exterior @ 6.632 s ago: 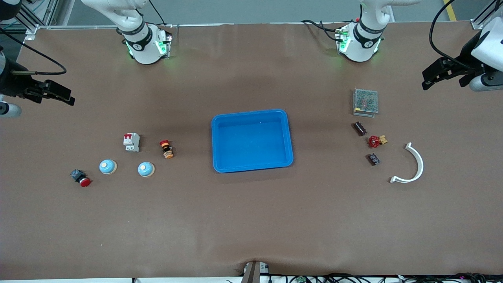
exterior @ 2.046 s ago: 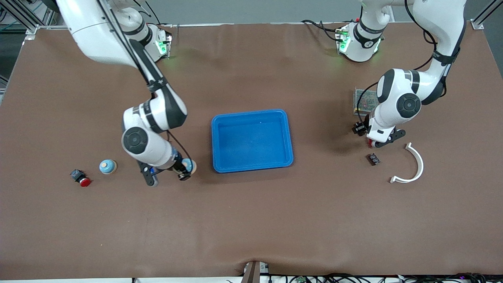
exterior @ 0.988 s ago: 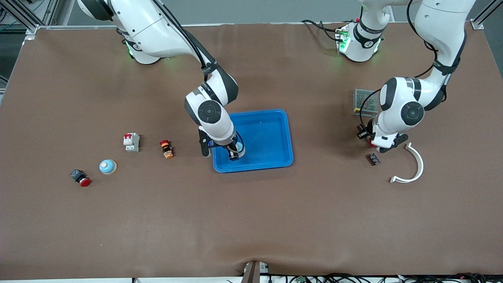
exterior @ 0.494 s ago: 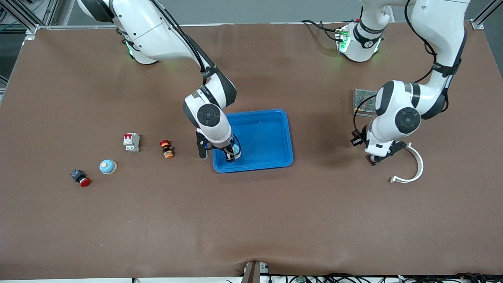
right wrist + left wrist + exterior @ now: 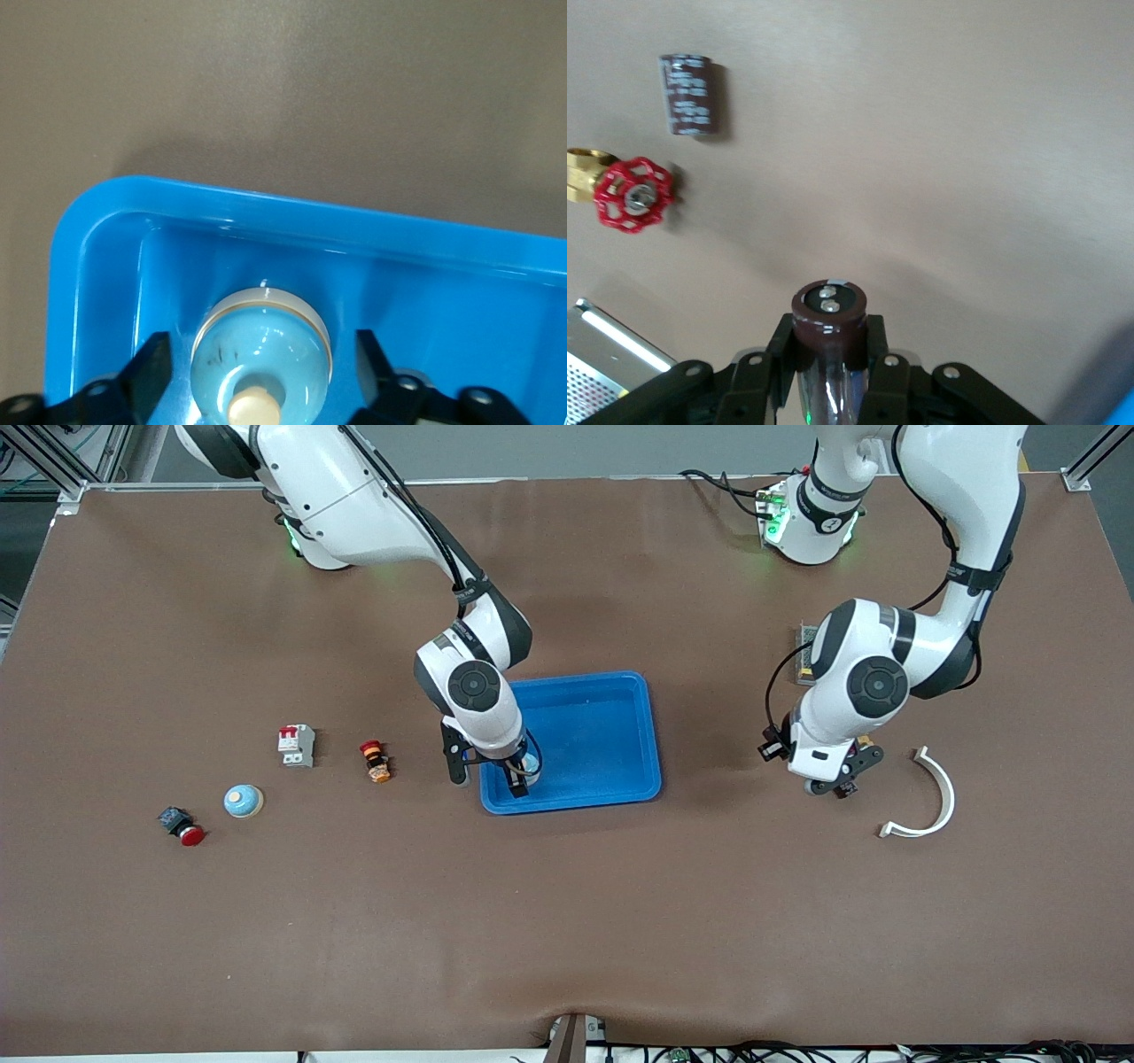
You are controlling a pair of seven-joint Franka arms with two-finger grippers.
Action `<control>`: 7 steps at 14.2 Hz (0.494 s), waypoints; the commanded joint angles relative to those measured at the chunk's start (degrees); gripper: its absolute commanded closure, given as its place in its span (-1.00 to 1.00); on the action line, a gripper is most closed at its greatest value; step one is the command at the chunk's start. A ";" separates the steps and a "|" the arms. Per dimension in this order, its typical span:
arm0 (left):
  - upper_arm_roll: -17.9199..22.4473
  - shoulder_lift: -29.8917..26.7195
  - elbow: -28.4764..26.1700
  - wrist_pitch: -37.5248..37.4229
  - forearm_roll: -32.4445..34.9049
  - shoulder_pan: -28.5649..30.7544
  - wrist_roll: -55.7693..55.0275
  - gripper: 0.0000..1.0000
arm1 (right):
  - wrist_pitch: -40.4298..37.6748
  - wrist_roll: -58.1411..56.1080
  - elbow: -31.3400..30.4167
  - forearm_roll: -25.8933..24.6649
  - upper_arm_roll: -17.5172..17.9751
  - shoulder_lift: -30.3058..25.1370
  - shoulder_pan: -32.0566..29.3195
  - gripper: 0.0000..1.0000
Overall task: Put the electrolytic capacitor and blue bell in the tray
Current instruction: 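Withdraw the right gripper while the left gripper carries the capacitor toward the tray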
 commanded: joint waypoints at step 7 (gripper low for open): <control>0.18 0.41 3.75 -1.35 -0.26 -6.04 -6.49 1.00 | -20.81 -40.53 1.73 -0.71 -0.18 -9.04 -8.80 -1.00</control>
